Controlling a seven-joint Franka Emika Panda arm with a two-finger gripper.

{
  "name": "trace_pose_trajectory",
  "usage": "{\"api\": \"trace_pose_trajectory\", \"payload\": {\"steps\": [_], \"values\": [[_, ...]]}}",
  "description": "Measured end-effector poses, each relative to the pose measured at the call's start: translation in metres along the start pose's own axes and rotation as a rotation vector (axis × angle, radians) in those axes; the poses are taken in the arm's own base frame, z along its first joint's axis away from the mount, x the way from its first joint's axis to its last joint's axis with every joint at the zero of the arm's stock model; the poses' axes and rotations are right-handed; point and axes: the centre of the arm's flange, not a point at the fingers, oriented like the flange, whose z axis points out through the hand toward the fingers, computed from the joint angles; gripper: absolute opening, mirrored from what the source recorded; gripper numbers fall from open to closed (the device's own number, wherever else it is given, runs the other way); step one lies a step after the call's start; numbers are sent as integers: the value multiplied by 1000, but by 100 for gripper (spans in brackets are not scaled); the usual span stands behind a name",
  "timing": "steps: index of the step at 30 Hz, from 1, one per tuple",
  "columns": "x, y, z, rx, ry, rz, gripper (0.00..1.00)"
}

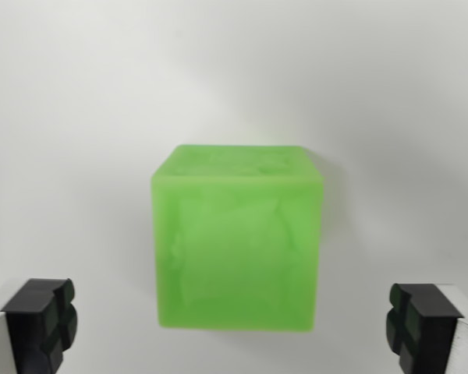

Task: Stack cube

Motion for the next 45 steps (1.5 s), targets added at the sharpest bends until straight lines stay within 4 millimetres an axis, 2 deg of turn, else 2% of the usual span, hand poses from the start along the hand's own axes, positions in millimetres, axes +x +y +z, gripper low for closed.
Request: {"api": "trace_pose_trajectory", "payload": {"steps": [11, 25, 26, 45], "values": [[0, 0, 37, 0, 0, 0, 100], [0, 0, 59, -1, 1, 0, 100], [0, 0, 59, -1, 1, -1, 0], [1, 0, 59, -1, 1, -1, 0]]}}
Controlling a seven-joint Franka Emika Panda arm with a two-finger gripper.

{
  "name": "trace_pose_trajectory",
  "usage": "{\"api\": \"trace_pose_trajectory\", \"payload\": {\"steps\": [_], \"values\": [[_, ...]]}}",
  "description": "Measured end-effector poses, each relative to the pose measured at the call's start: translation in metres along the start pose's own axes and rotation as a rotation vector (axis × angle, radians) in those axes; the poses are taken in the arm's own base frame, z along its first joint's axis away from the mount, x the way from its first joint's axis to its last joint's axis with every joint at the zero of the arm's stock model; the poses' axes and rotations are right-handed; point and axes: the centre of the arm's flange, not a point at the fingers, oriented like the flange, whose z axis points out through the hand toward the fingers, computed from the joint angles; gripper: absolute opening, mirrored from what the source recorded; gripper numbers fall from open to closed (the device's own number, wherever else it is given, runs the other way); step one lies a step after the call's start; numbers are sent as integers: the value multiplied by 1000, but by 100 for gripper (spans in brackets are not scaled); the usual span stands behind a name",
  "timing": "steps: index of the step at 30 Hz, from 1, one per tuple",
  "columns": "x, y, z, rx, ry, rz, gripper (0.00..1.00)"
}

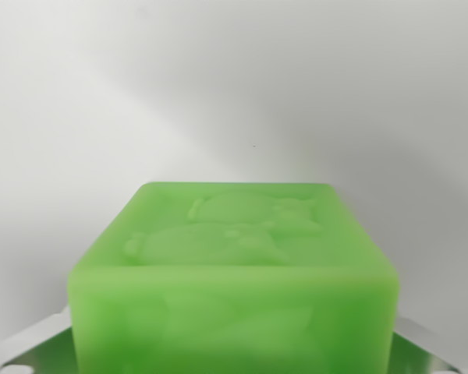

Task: Stack cube

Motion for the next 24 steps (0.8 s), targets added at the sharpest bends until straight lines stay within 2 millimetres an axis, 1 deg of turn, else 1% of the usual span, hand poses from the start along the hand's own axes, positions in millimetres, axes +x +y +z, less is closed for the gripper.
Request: {"api": "trace_pose_trajectory", "payload": {"steps": [19, 24], "values": [[0, 0, 0, 0, 0, 0, 0], [0, 0, -3, 0, 1, 0, 0]]}}
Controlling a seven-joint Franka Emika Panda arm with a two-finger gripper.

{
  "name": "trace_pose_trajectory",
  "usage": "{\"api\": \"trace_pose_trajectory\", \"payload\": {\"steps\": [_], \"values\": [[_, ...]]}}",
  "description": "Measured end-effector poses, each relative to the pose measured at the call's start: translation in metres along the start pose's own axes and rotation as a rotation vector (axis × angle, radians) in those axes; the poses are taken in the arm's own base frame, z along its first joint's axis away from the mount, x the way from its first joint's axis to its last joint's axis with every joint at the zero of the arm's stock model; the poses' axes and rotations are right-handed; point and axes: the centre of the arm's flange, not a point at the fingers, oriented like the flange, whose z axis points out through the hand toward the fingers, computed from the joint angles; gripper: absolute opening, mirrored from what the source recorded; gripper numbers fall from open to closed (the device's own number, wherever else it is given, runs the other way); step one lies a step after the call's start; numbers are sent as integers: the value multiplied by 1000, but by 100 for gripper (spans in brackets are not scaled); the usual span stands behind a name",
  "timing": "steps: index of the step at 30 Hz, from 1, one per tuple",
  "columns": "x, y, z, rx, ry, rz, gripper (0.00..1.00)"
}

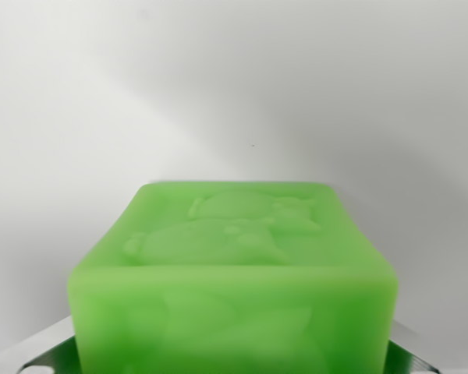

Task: Stack cube

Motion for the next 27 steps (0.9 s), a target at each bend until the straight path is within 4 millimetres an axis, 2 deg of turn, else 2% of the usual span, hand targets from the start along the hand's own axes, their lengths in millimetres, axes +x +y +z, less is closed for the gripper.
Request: {"api": "trace_pose_trajectory", "payload": {"steps": [15, 27], "values": [[1, 0, -29, -2, 5, -1, 0], [1, 0, -64, -3, 8, -2, 0]]}}
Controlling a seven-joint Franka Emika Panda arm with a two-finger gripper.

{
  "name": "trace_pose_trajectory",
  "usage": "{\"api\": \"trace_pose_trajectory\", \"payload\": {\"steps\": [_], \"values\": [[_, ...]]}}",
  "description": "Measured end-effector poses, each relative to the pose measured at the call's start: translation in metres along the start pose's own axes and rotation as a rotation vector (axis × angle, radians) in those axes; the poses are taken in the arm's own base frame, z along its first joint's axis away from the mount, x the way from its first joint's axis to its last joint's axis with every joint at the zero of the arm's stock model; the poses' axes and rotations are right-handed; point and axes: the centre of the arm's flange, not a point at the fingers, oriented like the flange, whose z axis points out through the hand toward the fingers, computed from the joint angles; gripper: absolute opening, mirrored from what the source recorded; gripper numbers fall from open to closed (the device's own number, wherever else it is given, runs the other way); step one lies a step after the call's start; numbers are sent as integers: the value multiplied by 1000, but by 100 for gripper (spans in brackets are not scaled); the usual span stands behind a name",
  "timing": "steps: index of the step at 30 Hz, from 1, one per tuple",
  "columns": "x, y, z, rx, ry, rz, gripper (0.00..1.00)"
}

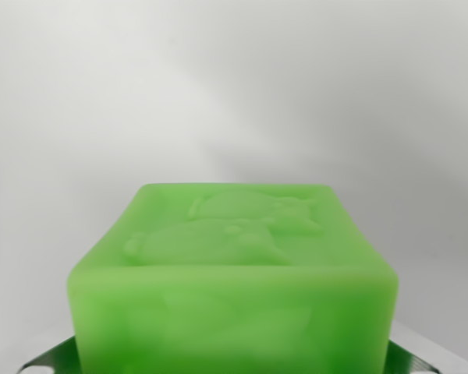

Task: Stack cube

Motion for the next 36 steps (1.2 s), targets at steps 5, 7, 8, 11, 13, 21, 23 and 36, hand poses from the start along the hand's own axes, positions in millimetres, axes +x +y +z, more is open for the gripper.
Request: {"api": "trace_pose_trajectory", "payload": {"steps": [5, 7, 8, 11, 13, 21, 23, 36], "values": [[-1, -1, -13, 0, 3, 0, 0], [-2, -2, -15, 1, 2, 0, 0], [-4, -4, -15, 0, 1, 1, 0], [-7, -7, -15, 0, -2, 3, 0], [-9, -10, -17, 0, -1, 4, 0], [-17, -20, -27, 1, 1, 13, 0], [-19, -22, -29, 1, 0, 15, 0], [-32, -38, -42, 1, 0, 29, 0]]}}
